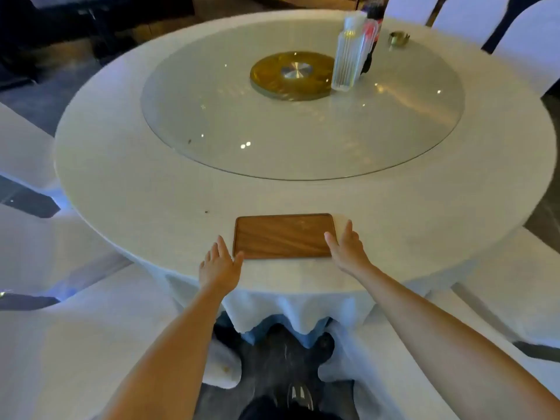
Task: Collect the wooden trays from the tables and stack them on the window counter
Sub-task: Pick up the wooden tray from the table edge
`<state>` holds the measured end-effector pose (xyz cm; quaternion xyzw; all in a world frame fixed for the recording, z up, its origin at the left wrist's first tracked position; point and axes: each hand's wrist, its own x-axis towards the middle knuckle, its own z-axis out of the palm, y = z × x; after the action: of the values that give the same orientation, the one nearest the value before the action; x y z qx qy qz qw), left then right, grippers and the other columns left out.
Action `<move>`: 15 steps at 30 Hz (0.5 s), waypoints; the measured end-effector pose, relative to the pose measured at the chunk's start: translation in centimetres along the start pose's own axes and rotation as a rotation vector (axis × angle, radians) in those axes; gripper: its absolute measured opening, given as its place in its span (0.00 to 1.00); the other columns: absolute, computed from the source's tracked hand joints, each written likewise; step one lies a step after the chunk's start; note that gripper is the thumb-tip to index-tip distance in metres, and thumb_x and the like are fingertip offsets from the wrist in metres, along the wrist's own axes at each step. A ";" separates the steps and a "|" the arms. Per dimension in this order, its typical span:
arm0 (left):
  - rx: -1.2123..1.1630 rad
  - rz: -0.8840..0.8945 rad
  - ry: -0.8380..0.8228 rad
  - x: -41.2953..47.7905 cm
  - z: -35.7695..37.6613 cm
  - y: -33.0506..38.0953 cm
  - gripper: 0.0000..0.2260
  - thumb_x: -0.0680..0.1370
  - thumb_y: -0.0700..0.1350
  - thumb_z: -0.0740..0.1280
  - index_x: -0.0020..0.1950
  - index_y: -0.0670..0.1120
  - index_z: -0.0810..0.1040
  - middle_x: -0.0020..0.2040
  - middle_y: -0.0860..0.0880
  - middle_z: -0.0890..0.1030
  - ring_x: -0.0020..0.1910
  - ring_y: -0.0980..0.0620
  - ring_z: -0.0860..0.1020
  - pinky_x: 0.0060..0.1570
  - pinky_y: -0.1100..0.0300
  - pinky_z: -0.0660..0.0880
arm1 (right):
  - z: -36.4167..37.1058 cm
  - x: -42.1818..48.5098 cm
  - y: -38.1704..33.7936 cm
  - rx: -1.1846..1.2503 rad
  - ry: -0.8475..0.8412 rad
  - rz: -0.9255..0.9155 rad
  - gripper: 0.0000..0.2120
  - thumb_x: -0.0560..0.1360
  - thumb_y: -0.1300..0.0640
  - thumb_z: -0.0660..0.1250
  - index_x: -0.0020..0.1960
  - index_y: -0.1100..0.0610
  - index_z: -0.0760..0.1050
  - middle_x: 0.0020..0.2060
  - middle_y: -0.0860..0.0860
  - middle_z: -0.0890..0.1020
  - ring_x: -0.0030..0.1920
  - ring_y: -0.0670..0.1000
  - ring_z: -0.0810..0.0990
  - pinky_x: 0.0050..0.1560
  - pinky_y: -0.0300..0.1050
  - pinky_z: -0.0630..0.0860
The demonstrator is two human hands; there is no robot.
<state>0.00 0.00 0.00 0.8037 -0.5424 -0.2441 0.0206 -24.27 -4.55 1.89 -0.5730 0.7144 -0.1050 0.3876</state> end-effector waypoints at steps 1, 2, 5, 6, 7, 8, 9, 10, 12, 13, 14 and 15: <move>0.003 -0.021 -0.002 0.8 0.0 0.3 0.32 0.81 0.56 0.49 0.78 0.41 0.42 0.78 0.42 0.53 0.77 0.43 0.55 0.74 0.48 0.57 | 0.1 0.7 0.0 0.025 -0.003 0.017 0.35 0.80 0.44 0.49 0.76 0.60 0.38 0.75 0.62 0.55 0.74 0.61 0.58 0.71 0.54 0.60; 0.007 -0.033 -0.005 1.6 0.1 0.5 0.31 0.81 0.56 0.49 0.78 0.41 0.43 0.78 0.41 0.55 0.76 0.42 0.56 0.73 0.48 0.58 | 0.2 1.6 0.2 0.040 -0.005 0.026 0.34 0.80 0.44 0.49 0.76 0.60 0.38 0.75 0.61 0.55 0.74 0.61 0.58 0.71 0.54 0.60; 0.010 -0.061 -0.032 3.7 0.3 1.5 0.31 0.81 0.55 0.50 0.77 0.40 0.45 0.77 0.40 0.58 0.75 0.41 0.58 0.72 0.48 0.60 | 0.7 3.1 0.4 0.068 -0.029 0.056 0.33 0.80 0.45 0.50 0.76 0.60 0.40 0.75 0.61 0.56 0.74 0.60 0.59 0.70 0.53 0.61; 0.006 -0.063 -0.044 4.2 0.4 1.9 0.31 0.81 0.55 0.50 0.77 0.40 0.45 0.77 0.40 0.58 0.75 0.40 0.59 0.71 0.48 0.61 | 0.9 3.4 0.4 0.075 -0.040 0.066 0.33 0.80 0.45 0.50 0.76 0.60 0.40 0.75 0.61 0.56 0.74 0.60 0.59 0.70 0.53 0.61; 0.001 -0.064 -0.052 4.7 0.5 2.1 0.30 0.81 0.55 0.51 0.77 0.40 0.46 0.76 0.40 0.59 0.74 0.40 0.60 0.70 0.48 0.62 | 1.1 3.9 0.5 0.081 -0.046 0.075 0.33 0.80 0.45 0.49 0.76 0.60 0.40 0.75 0.61 0.56 0.74 0.60 0.59 0.71 0.53 0.60; 0.000 -0.071 -0.065 5.1 0.5 2.4 0.31 0.81 0.55 0.51 0.77 0.40 0.46 0.76 0.39 0.59 0.73 0.39 0.61 0.69 0.47 0.63 | 1.2 4.2 0.5 0.077 -0.056 0.089 0.33 0.80 0.45 0.49 0.76 0.61 0.41 0.75 0.61 0.56 0.74 0.60 0.59 0.71 0.53 0.60; -0.001 -0.075 -0.072 5.7 0.6 2.5 0.30 0.81 0.55 0.51 0.77 0.40 0.47 0.76 0.39 0.60 0.73 0.39 0.62 0.68 0.47 0.64 | 1.4 4.8 0.6 0.074 -0.056 0.103 0.33 0.80 0.45 0.49 0.76 0.61 0.42 0.75 0.61 0.57 0.74 0.61 0.59 0.71 0.53 0.60; 0.003 -0.077 -0.077 6.2 0.7 2.7 0.30 0.81 0.55 0.52 0.77 0.40 0.48 0.75 0.39 0.61 0.72 0.39 0.63 0.67 0.47 0.65 | 1.4 5.3 0.8 0.068 -0.053 0.121 0.32 0.80 0.45 0.49 0.76 0.61 0.43 0.74 0.61 0.58 0.73 0.61 0.60 0.71 0.53 0.60; 0.003 -0.092 -0.084 7.0 0.8 3.0 0.29 0.81 0.55 0.53 0.76 0.40 0.51 0.73 0.39 0.63 0.69 0.38 0.67 0.65 0.46 0.68 | 1.5 6.2 0.8 0.067 -0.041 0.161 0.30 0.80 0.46 0.50 0.75 0.63 0.50 0.72 0.62 0.62 0.71 0.62 0.64 0.68 0.53 0.64; -0.009 -0.107 -0.088 7.4 0.9 3.1 0.28 0.81 0.55 0.54 0.75 0.40 0.53 0.72 0.39 0.64 0.68 0.38 0.68 0.63 0.46 0.69 | 1.5 6.7 1.0 0.073 -0.035 0.175 0.29 0.80 0.46 0.51 0.73 0.64 0.55 0.70 0.63 0.66 0.69 0.62 0.67 0.64 0.52 0.66; -0.027 -0.129 -0.095 7.8 0.9 3.1 0.27 0.81 0.54 0.54 0.74 0.39 0.55 0.71 0.38 0.65 0.67 0.38 0.69 0.62 0.45 0.70 | 1.5 7.0 1.1 0.071 -0.031 0.180 0.27 0.80 0.46 0.51 0.71 0.65 0.59 0.67 0.63 0.69 0.66 0.62 0.70 0.60 0.51 0.68; -0.049 -0.153 -0.107 8.2 0.9 3.2 0.26 0.81 0.54 0.54 0.73 0.39 0.57 0.70 0.38 0.66 0.66 0.37 0.69 0.62 0.45 0.70 | 1.6 7.3 1.2 0.061 -0.032 0.179 0.26 0.80 0.46 0.52 0.69 0.65 0.62 0.65 0.63 0.71 0.63 0.62 0.72 0.55 0.50 0.69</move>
<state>-0.68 -8.31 -2.86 0.8278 -0.4735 -0.3007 -0.0074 -24.44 -10.26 -3.09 -0.4963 0.7529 -0.0825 0.4243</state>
